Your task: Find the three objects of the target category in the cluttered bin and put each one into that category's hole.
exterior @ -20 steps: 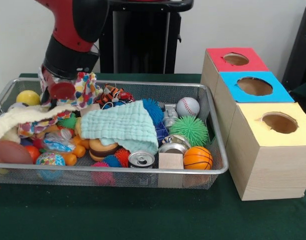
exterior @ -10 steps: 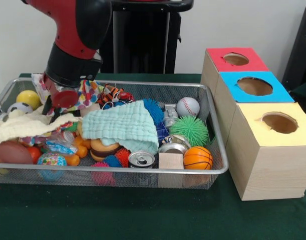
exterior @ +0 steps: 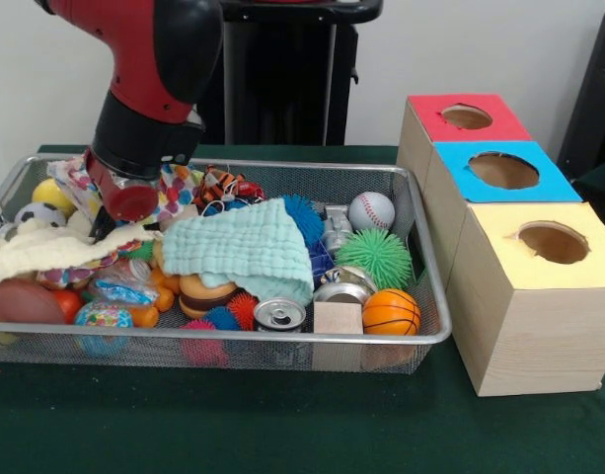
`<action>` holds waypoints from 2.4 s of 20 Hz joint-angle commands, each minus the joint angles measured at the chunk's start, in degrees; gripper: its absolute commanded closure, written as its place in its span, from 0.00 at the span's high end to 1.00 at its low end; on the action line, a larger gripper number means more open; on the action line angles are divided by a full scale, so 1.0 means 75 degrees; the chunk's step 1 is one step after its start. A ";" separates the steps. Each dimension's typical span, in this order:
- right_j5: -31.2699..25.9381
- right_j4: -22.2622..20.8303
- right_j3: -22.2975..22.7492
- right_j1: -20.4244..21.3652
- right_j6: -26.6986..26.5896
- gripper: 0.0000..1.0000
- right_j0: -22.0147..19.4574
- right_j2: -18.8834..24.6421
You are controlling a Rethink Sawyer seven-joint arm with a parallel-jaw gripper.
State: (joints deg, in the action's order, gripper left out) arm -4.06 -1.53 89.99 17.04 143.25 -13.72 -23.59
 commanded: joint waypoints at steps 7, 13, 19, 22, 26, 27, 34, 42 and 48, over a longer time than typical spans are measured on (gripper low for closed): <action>-0.2769 0.0052 -0.0350 -0.0379 0.0190 0.00 0.1242 -0.0680; -0.4282 -0.0003 -0.0260 -0.0172 0.0311 0.00 0.1600 -0.1211; -0.4449 0.0592 0.0167 0.0479 0.0941 0.00 0.1910 -0.0390; -0.4153 0.0983 0.0436 0.0476 0.1378 0.00 0.2083 -0.0064; -0.4004 0.1535 0.0511 0.0383 0.1839 0.00 0.2375 0.0072; -0.3907 0.1658 0.0550 0.0381 0.1838 0.00 0.2367 0.0173; -0.3694 0.2510 0.0631 0.0215 0.2215 0.00 0.2798 0.0225; -0.3502 0.3199 0.0626 0.0025 0.2132 0.00 0.3040 0.0288; -0.3230 0.3082 0.0564 -0.0129 0.1723 1.00 0.3160 0.0090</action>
State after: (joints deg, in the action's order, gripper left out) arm -33.37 18.71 91.03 19.50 144.22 10.04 -29.64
